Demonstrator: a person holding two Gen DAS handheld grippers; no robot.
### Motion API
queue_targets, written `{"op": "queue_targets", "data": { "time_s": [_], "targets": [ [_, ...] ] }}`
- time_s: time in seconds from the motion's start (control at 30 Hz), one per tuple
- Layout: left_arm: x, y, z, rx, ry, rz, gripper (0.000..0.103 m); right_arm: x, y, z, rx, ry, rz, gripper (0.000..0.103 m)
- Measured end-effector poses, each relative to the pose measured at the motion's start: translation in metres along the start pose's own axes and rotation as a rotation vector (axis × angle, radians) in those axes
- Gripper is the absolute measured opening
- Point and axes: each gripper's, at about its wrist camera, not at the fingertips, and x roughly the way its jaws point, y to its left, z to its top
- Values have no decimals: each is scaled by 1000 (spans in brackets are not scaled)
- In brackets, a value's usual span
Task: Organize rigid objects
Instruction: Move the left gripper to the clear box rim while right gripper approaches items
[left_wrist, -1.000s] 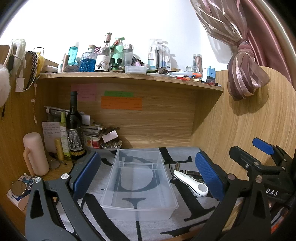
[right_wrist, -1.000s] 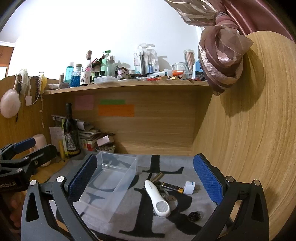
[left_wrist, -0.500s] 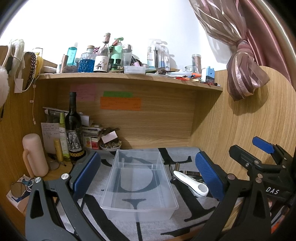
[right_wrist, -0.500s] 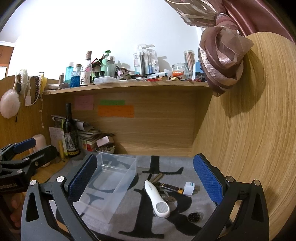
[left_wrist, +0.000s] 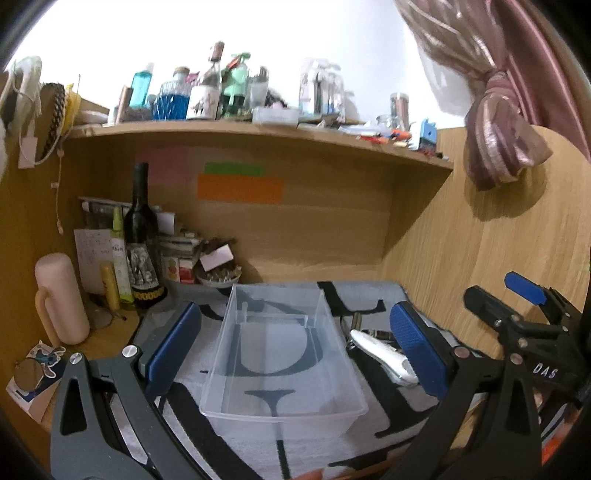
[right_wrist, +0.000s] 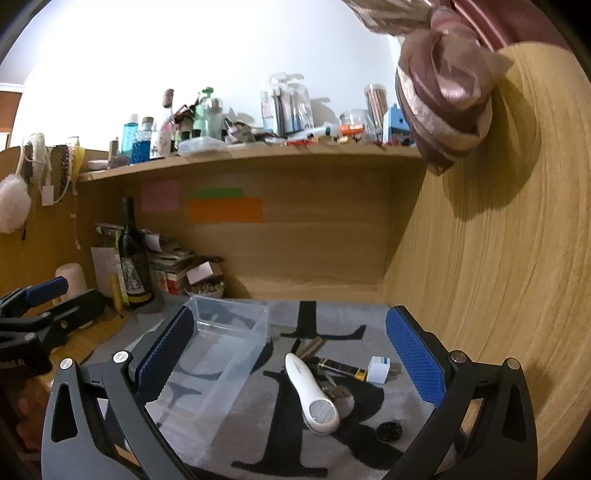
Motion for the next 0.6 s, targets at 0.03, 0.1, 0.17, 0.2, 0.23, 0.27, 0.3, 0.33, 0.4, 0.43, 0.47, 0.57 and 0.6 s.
{"op": "queue_targets", "data": {
  "time_s": [0.03, 0.1, 0.17, 0.2, 0.23, 0.27, 0.3, 0.33, 0.4, 0.43, 0.47, 0.57, 0.6],
  "targets": [
    [4, 4, 0, -5, 10, 5, 103, 4, -4, -1, 10, 6, -8, 103],
    [12, 13, 0, -10, 32, 24, 103, 10, -11, -3, 24, 14, -6, 103],
    [22, 23, 0, -12, 56, 37, 103, 19, -19, -6, 47, 40, -11, 103],
    [26, 27, 0, -13, 66, 43, 103, 26, -25, -7, 61, 59, -17, 103],
    [32, 33, 0, -13, 83, 52, 103, 30, -29, -9, 70, 74, -24, 103],
    [37, 38, -1, -12, 98, 59, 103, 35, -33, -10, 75, 89, -32, 103],
    [41, 42, -2, -13, 109, 63, 103, 42, -38, -12, 81, 107, -47, 103],
    [48, 48, -2, -16, 128, 68, 101, 46, -41, -14, 82, 118, -58, 103],
    [63, 60, -2, -32, 179, 68, 92, 59, -48, -19, 78, 153, -90, 103],
    [72, 67, -3, -47, 214, 67, 87, 64, -50, -20, 77, 166, -101, 103],
    [82, 75, -4, -66, 247, 64, 84, 70, -53, -23, 78, 184, -111, 103],
    [108, 93, -10, -112, 339, 59, 75, 89, -61, -32, 75, 249, -128, 99],
    [115, 97, -12, -121, 363, 67, 73, 95, -63, -35, 75, 273, -132, 96]
  ]
}}
